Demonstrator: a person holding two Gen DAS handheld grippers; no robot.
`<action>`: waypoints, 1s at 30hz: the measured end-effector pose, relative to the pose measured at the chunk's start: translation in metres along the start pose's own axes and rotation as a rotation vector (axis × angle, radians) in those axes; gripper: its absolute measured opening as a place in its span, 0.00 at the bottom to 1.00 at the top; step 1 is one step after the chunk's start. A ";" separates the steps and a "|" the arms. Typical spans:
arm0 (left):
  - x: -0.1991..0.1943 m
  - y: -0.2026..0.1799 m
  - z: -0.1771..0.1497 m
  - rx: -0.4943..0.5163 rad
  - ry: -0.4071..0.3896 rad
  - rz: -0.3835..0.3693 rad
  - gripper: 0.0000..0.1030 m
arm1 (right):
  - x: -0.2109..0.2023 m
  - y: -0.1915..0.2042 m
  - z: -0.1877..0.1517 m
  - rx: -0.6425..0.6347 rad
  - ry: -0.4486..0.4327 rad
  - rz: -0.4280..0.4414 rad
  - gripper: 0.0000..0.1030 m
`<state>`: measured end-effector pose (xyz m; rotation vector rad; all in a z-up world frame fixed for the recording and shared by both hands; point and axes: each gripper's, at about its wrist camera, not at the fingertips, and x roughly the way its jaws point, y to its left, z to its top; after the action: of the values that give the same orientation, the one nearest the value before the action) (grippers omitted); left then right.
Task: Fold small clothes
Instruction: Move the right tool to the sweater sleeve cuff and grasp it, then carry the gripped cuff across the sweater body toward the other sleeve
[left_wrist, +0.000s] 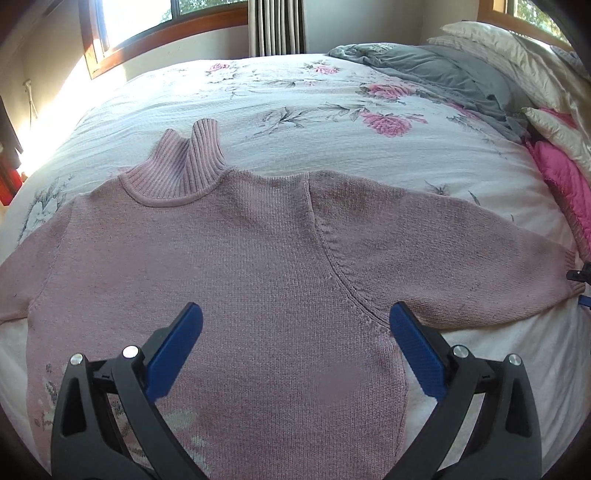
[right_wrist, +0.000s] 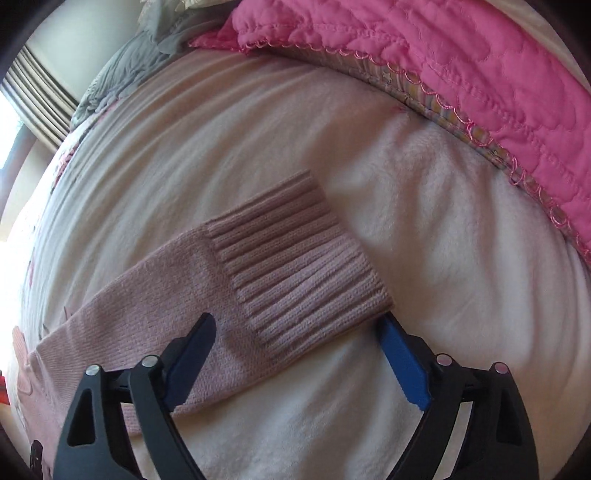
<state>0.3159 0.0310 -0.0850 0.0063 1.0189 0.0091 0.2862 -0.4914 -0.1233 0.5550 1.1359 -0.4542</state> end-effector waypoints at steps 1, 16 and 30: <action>0.004 0.002 0.000 0.000 0.005 0.008 0.97 | 0.002 0.001 0.002 -0.007 -0.005 -0.005 0.87; 0.014 0.043 -0.011 -0.045 0.037 0.022 0.97 | -0.044 0.032 -0.017 -0.159 -0.159 0.130 0.06; 0.004 0.051 -0.015 -0.099 0.088 -0.109 0.97 | -0.059 0.196 -0.120 -0.552 -0.153 0.269 0.06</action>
<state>0.3056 0.0816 -0.0959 -0.1412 1.1042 -0.0394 0.2968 -0.2600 -0.0708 0.1784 0.9674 0.0566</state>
